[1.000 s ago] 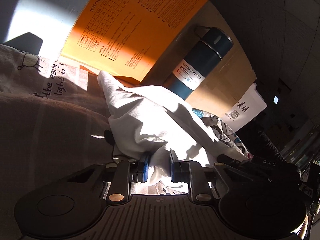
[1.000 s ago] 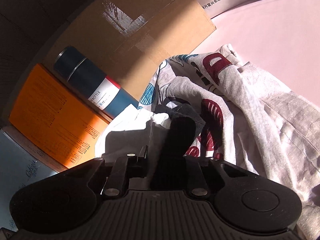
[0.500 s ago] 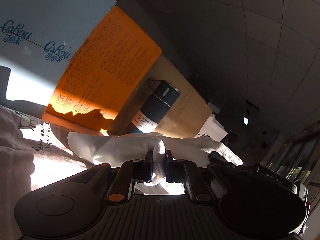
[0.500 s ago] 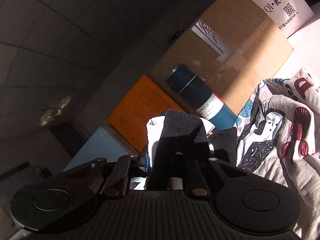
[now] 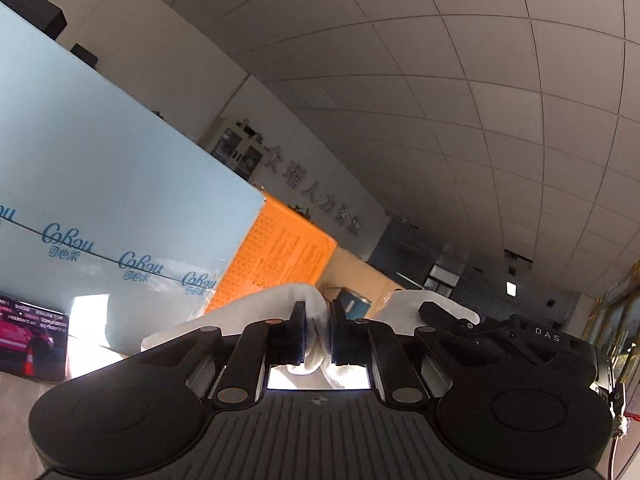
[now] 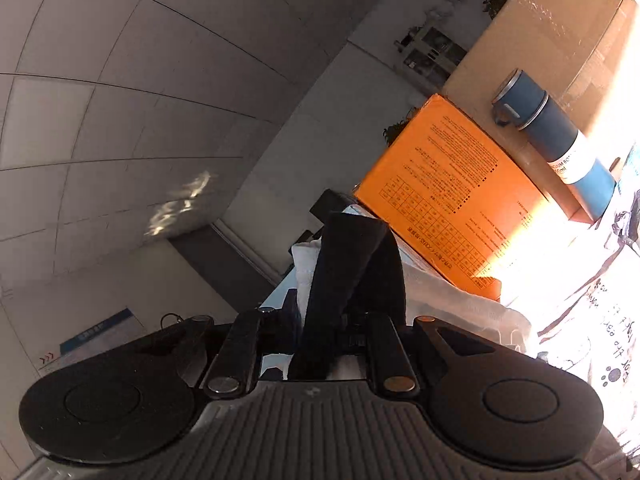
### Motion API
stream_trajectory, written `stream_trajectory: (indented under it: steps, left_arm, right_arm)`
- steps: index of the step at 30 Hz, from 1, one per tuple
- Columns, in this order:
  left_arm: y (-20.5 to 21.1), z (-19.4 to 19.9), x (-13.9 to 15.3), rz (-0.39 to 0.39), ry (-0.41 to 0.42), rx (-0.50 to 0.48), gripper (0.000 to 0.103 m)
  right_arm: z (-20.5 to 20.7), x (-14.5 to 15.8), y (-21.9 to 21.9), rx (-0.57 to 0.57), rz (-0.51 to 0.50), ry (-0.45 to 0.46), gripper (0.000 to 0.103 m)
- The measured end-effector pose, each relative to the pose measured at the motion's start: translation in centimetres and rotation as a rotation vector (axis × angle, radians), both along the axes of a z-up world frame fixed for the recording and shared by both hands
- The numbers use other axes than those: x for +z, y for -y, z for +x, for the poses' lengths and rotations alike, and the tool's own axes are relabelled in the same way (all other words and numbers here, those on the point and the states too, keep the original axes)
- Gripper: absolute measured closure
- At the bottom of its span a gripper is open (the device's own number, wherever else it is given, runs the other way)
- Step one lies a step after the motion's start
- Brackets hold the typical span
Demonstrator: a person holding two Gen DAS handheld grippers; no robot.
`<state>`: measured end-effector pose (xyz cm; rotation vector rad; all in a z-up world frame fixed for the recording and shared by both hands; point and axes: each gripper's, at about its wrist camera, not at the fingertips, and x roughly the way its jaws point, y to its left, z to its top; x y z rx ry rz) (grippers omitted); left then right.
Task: Fold clothes
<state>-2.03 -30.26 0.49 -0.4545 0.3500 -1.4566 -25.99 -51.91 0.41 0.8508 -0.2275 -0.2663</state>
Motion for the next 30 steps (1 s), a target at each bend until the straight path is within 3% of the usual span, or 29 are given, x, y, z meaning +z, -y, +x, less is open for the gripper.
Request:
stream_trajectory:
  steps: [4,7,14,16,20,23,26,28,30]
  left_arm:
    - [-2.0,1.6,0.4,0.010,0.011,0.065,0.094]
    - [-3.9,1.4,0.5,0.026,0.057,0.069,0.093]
    - [-9.9,-1.5,-1.4,0.138,0.087,0.019,0.095]
    - [-11.9,-2.7,-1.5,0.155,0.107,0.003,0.101]
    - [-14.0,-4.6,-2.1,0.233,0.155,0.009,0.101]
    - [-15.3,-4.9,-4.0,0.335,0.093,0.029,0.101]
    - [-15.3,-4.7,-5.7,0.451,0.028,0.051,0.086]
    - [-15.4,-4.5,-7.2,0.499,-0.056,0.056,0.052]
    - [-15.6,-4.2,-8.4,0.517,-0.145,0.045,0.042]
  right_arm:
    - [3.1,0.3,-0.3,0.048,-0.004,-0.026,0.090]
    - [2.9,-0.1,-1.1,0.074,-0.015,-0.074,0.090]
    - [-0.5,-3.3,-4.8,0.192,0.040,-0.292,0.090]
    - [-2.1,-4.3,-6.6,0.199,0.056,-0.363,0.090]
    - [-4.4,-6.4,-8.9,0.190,0.089,-0.442,0.090]
    - [-5.8,-7.9,-10.4,0.182,0.112,-0.487,0.090]
    - [-6.6,-9.0,-10.7,0.147,0.126,-0.519,0.088]
    - [-7.0,-9.7,-10.6,0.128,0.140,-0.531,0.086]
    - [-7.3,-10.3,-10.6,0.115,0.152,-0.539,0.083]
